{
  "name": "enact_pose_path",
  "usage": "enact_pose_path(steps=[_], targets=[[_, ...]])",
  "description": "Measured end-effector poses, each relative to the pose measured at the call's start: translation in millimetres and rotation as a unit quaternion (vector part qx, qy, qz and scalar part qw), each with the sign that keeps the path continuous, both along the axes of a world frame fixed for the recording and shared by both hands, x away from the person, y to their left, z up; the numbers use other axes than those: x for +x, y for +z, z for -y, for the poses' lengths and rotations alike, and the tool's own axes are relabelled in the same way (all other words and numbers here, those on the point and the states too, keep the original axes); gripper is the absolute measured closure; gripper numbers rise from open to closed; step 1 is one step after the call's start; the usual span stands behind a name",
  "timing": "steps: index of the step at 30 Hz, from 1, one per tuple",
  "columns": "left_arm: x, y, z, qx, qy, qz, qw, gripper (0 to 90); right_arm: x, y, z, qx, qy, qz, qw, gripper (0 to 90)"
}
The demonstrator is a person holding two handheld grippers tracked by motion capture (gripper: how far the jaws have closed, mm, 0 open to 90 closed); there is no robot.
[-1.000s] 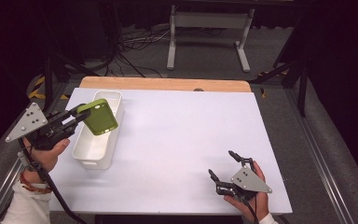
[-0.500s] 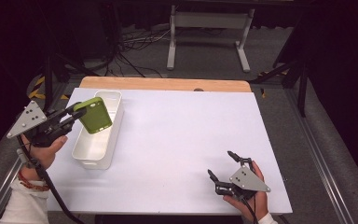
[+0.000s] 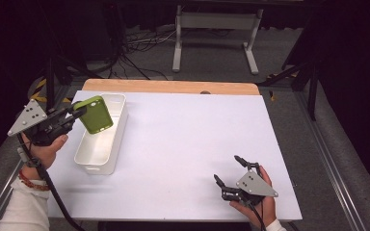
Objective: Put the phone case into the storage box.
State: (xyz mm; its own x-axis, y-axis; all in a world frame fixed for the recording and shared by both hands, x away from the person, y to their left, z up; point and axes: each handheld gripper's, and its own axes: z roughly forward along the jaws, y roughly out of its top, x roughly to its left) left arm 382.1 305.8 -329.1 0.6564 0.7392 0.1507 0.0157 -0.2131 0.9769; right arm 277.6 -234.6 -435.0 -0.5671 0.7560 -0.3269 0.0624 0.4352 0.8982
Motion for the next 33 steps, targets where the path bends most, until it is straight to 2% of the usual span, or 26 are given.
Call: enact_pose_path(steps=[8, 11, 15, 21, 25, 30, 33], targets=[[21.5, -1.6, 0.0, 0.008, 0.001, -0.006, 1.0000, 77.5, 0.6, -0.1, -1.0, -0.002, -0.003, 0.000, 1.0000, 14.2], [32.3, -3.4, -1.3, 0.013, 0.003, -0.017, 0.9998, 77.4, 1.3, -0.2, -1.4, -0.002, -0.004, 0.000, 1.0000, 14.2], [45.6, -5.8, -3.8, 0.020, 0.008, -0.022, 0.9995, 77.4, 2.1, -0.3, -1.9, -0.002, -0.006, -0.002, 1.0000, 14.2], [67.8, -6.8, -9.0, 0.010, -0.005, -0.031, 0.9995, 77.4, 2.8, -1.3, -3.5, -0.004, -0.008, -0.006, 0.9999, 14.2], [77.1, -7.7, -5.2, 0.016, -0.004, -0.035, 0.9993, 77.4, 3.3, -1.8, -4.5, -0.007, -0.007, -0.008, 0.9999, 14.3], [91.1, -15.5, 1.7, 0.028, -0.001, -0.048, 0.9985, 77.4, 4.8, -4.0, -5.5, -0.007, 0.002, -0.013, 0.9999, 14.0], [100.3, -22.3, 2.8, 0.028, 0.003, -0.056, 0.9980, 77.4, 5.9, -5.0, -5.7, -0.008, 0.004, -0.015, 0.9998, 14.0]])
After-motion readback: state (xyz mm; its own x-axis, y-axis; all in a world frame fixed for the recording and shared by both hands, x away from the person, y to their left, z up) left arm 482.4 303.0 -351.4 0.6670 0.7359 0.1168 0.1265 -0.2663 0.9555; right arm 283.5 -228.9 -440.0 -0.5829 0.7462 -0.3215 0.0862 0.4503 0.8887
